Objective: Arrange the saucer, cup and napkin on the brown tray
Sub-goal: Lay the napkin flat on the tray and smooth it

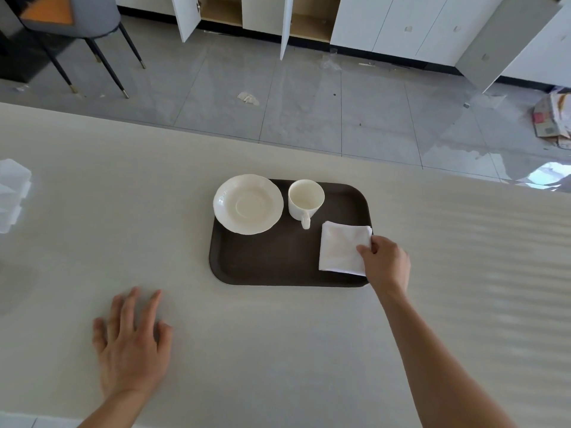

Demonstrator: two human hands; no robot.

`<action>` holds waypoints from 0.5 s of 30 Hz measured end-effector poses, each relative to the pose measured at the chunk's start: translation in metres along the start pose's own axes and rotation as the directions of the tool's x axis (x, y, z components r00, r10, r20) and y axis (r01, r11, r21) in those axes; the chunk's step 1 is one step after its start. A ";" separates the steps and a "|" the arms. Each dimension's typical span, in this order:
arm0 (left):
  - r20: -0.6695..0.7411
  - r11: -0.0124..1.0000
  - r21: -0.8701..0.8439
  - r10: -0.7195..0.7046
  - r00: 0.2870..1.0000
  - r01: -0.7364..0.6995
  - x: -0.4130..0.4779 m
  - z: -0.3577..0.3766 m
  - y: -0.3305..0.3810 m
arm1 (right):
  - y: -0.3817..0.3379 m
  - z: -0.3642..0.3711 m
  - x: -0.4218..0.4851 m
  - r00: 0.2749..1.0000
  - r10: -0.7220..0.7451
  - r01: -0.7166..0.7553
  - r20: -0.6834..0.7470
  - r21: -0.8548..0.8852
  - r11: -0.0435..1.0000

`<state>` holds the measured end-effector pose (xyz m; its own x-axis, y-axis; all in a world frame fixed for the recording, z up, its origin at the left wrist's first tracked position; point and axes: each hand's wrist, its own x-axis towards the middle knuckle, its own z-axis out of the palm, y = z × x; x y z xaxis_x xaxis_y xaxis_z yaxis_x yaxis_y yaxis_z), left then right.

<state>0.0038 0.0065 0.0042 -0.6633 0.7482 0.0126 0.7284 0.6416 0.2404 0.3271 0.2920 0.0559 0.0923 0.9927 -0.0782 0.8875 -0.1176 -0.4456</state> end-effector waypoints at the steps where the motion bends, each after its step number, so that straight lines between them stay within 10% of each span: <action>1: -0.003 1.000 -0.001 0.001 1.000 -0.001 0.000 0.000 0.000 | -0.004 0.002 0.000 1.000 -0.002 0.002 0.008 0.002 1.000; 15: 0.010 1.000 0.010 0.005 1.000 -0.006 -0.001 0.002 -0.003 | -0.009 0.003 0.003 0.999 -0.047 0.047 0.027 -0.003 0.999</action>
<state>0.0028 0.0038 0.0014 -0.6576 0.7534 0.0039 0.7336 0.6391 0.2311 0.3181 0.2957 0.0574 0.0380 0.9960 -0.0813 0.8921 -0.0704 -0.4463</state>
